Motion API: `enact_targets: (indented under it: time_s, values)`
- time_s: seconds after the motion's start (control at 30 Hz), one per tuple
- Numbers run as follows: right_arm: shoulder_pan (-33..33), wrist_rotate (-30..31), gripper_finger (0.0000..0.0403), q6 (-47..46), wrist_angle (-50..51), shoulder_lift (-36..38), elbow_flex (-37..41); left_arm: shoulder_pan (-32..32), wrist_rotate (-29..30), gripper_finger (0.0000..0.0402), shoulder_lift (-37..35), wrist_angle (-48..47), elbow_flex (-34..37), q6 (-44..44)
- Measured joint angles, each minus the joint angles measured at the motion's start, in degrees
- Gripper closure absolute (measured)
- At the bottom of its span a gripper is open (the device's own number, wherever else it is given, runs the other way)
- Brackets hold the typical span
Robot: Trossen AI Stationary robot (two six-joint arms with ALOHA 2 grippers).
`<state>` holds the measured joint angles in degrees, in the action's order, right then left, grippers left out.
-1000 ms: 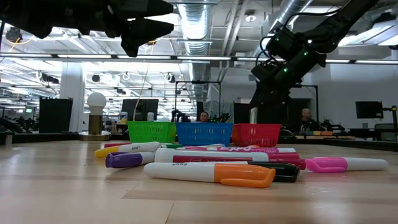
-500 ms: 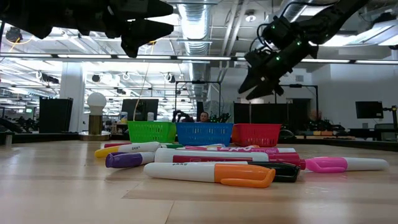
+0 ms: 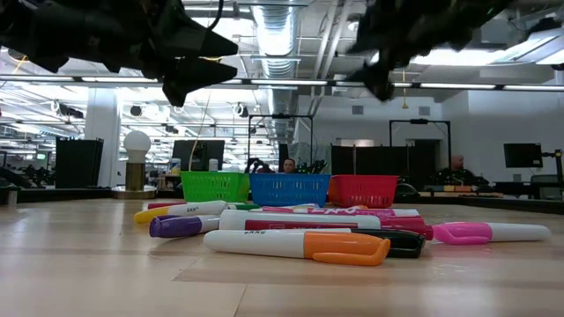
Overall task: Pick & Place Markers
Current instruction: Put the large pink marker pen into the red bin
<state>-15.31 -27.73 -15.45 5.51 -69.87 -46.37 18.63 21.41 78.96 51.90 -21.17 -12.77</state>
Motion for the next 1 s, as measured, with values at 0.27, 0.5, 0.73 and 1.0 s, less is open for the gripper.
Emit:
enact_targets:
  time_s: [0.27,0.5,0.73,1.0]
  values:
    - [24.77,35.48,0.0186,5.19,-1.5,8.26,3.5,0.09,-0.65,0.0197,0.0,0.0,0.35,-1.82]
    - [43.66,70.86,0.0187,4.99,-22.54,8.33,18.77,0.22,-5.89,0.0197,0.0,0.0,0.35,-4.23]
    - [48.32,69.76,0.0186,6.6,-41.36,1.94,24.69,0.22,-6.03,0.0197,0.0,0.02,0.35,-4.25]
    - [46.8,65.18,0.0186,9.35,-42.53,-1.94,21.82,0.11,-7.03,0.0197,-0.03,-0.28,0.33,-3.94]
